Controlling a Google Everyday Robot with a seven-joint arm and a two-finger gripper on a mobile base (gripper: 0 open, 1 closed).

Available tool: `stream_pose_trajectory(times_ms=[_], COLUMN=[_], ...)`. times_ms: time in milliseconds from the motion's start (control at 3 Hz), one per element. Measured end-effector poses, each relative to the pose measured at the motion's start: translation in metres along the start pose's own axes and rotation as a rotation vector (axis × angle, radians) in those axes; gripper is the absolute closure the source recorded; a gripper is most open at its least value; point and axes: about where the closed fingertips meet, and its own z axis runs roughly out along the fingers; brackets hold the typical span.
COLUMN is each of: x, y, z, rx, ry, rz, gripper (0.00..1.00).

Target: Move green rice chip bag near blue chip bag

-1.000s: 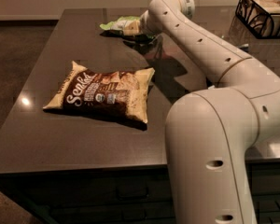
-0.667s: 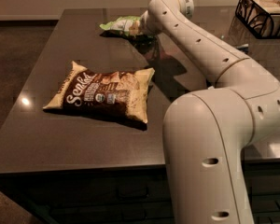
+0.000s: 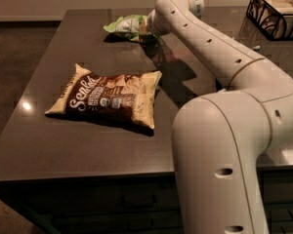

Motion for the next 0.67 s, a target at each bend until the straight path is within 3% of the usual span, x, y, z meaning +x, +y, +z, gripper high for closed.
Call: stream_pose_trajectory(times_ms=[333,667], x=[-0.006,-0.008], y=[-0.010,-0.024], z=[-0.026,-0.059], rx=[0.027,0.071], ry=[-0.028,-0.050], rz=[0.003,0.003], gripper=[1.00,1.00])
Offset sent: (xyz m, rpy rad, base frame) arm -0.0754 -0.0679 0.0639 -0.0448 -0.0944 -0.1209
